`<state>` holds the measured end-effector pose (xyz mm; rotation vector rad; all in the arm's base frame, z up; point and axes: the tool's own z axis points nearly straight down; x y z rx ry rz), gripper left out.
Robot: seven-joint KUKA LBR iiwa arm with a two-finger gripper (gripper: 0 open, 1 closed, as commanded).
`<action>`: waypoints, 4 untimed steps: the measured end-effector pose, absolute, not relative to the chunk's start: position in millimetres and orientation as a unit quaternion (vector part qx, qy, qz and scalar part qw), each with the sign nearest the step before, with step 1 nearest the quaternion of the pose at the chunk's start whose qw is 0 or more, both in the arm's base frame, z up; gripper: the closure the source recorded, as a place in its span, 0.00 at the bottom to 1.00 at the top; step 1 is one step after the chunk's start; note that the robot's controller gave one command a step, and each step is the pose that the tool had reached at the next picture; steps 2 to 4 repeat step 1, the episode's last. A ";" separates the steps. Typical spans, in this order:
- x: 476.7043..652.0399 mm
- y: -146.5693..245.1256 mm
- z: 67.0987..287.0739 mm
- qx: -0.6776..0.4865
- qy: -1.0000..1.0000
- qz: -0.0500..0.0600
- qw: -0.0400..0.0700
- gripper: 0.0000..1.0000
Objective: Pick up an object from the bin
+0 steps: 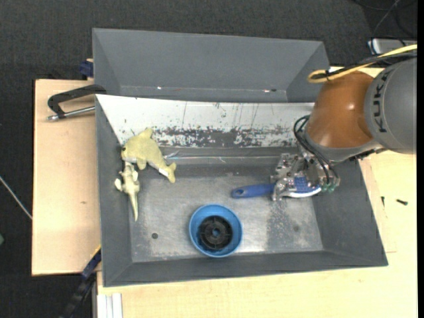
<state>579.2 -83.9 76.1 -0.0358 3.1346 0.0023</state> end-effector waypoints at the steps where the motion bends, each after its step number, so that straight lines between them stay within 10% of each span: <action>1: 581.9 -83.7 182.8 -0.011 1.000 -0.001 0.007 1.00; 4: 581.9 -83.7 182.8 -0.011 1.000 -0.001 0.007 1.00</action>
Offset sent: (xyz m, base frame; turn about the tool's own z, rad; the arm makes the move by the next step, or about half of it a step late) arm -0.0001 0.0002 0.1010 0.0000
